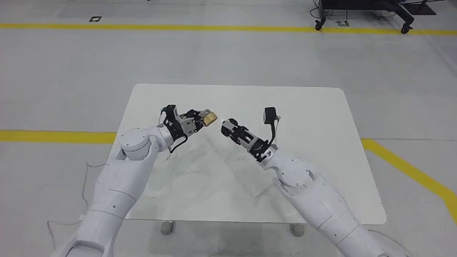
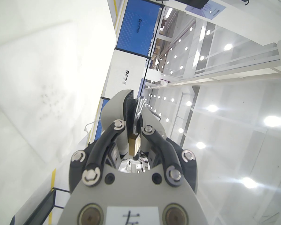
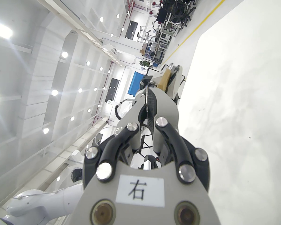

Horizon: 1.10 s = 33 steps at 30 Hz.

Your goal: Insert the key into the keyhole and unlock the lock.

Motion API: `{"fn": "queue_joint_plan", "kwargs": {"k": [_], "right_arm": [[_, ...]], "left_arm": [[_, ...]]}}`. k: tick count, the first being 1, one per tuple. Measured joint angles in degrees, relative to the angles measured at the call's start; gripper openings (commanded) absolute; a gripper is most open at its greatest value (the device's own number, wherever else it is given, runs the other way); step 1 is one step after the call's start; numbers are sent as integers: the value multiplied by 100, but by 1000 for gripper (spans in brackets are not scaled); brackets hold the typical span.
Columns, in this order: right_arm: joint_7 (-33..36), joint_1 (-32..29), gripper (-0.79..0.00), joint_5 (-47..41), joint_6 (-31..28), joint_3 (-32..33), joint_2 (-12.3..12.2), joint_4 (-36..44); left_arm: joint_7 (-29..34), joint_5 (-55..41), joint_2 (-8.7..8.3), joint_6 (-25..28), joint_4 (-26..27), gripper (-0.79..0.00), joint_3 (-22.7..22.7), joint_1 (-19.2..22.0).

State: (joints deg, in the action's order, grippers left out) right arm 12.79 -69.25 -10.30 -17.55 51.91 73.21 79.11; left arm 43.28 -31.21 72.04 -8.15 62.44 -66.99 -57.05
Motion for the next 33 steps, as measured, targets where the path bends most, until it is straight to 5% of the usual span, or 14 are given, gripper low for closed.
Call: {"fn": "queue_joint_plan", "kwargs": {"k": [12, 33], "right_arm": [[-982, -464, -785, 460, 946, -211, 119, 709], [-1362, -554, -785, 706, 936, -160, 281, 614]], "left_arm": [[-224, 100, -39, 16, 385, -785, -102, -236], [-630, 778, -59, 167, 907, -785, 49, -426]]}}
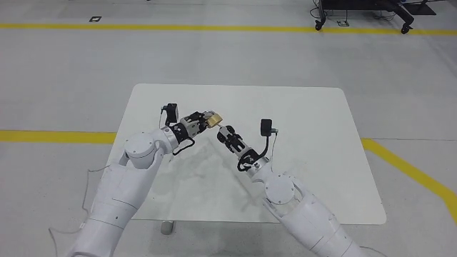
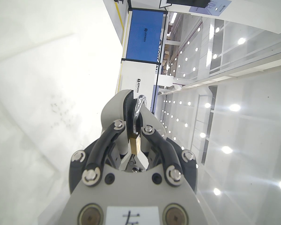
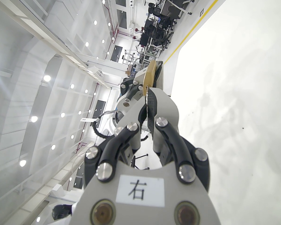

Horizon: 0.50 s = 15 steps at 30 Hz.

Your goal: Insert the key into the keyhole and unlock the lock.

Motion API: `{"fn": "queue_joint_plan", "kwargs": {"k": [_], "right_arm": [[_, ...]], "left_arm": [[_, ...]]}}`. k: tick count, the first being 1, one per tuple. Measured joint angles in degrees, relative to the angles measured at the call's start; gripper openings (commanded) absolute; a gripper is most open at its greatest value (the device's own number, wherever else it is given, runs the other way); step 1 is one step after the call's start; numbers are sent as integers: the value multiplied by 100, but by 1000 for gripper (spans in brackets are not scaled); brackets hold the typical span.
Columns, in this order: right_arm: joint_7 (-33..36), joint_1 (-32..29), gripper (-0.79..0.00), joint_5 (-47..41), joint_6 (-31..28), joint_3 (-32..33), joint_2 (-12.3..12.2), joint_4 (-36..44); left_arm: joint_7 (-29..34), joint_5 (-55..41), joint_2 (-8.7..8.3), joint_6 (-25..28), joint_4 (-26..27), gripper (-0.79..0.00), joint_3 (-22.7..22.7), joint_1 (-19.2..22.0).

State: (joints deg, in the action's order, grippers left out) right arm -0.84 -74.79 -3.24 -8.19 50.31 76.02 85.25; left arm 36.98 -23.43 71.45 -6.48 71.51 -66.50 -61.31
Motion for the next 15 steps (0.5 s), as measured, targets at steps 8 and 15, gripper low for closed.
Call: {"fn": "queue_joint_plan", "kwargs": {"k": [8, 15], "right_arm": [[-78, -6, -785, 24, 104, 29, 62, -29], [-114, 49, -785, -23, 178, 49, 126, -139]], "left_arm": [[-370, 470, -27, 135, 297, -785, -12, -132], [-627, 855, -40, 118, 568, -785, 29, -247]]}}
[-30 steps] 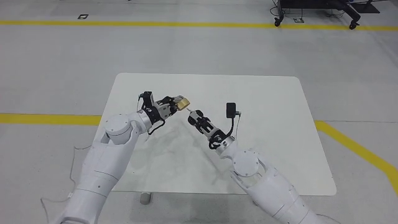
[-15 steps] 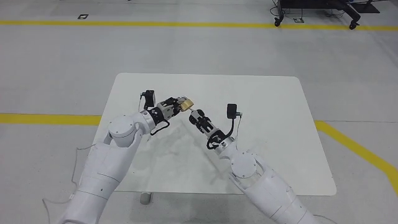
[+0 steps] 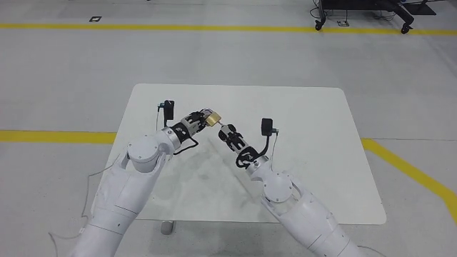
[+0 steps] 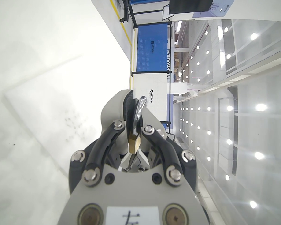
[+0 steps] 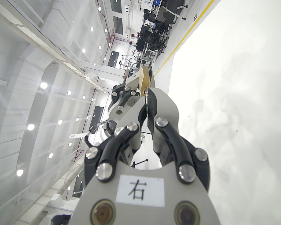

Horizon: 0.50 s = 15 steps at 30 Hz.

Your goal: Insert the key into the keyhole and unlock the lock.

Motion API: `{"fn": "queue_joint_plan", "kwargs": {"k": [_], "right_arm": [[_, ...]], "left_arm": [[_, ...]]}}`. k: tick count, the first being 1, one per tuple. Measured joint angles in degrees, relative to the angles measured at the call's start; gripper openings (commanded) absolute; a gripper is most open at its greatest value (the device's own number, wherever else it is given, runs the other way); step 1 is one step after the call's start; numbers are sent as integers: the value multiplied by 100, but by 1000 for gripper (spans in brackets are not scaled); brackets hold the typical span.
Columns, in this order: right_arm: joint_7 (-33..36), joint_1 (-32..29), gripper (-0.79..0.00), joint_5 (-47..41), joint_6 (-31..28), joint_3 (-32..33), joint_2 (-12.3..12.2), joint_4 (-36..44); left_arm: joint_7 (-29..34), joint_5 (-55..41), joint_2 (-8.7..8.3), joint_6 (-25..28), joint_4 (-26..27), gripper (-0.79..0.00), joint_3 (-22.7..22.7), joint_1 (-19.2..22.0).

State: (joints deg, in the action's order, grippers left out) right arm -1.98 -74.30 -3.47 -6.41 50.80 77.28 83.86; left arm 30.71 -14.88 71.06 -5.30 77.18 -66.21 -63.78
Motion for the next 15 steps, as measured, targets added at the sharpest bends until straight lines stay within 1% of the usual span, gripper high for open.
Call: {"fn": "queue_joint_plan", "kwargs": {"k": [15], "right_arm": [[394, -100, -785, -82, -147, 143, 45, 77]], "left_arm": [[119, -187, -8, 26, 24, -785, -138, -68]]}}
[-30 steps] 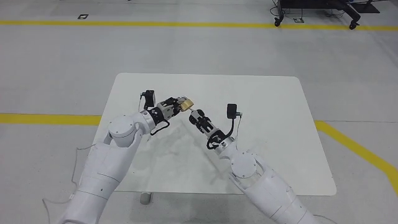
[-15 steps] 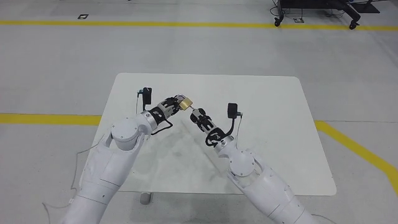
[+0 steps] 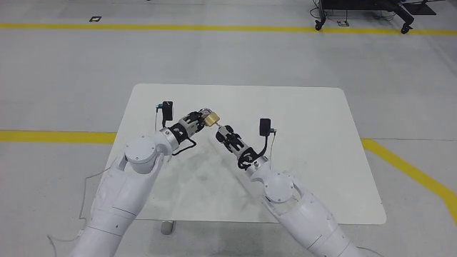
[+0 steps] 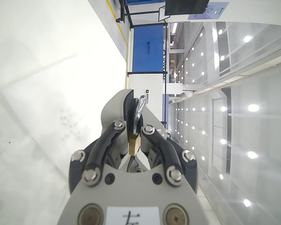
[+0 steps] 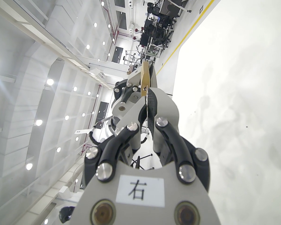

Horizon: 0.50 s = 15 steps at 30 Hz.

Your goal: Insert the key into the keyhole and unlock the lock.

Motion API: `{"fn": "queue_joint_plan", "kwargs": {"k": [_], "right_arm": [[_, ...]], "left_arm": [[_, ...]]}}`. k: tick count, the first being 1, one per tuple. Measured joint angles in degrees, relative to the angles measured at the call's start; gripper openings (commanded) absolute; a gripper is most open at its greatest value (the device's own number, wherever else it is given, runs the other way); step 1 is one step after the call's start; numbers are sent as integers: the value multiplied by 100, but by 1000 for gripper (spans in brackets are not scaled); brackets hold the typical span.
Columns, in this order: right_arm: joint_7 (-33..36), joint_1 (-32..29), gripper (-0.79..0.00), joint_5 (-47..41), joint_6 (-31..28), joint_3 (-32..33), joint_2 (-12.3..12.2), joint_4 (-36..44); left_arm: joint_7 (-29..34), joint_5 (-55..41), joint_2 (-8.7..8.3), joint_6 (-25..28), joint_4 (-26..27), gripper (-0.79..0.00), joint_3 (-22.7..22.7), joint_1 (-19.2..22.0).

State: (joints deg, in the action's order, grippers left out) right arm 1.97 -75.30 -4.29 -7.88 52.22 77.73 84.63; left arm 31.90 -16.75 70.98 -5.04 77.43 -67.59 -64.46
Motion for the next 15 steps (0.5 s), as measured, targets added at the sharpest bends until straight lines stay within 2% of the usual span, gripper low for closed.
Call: {"fn": "queue_joint_plan", "kwargs": {"k": [15], "right_arm": [[52, 28, -785, 62, 49, 52, 75, -78]], "left_arm": [[229, 40, 4, 56, -65, -785, 47, 62]]}}
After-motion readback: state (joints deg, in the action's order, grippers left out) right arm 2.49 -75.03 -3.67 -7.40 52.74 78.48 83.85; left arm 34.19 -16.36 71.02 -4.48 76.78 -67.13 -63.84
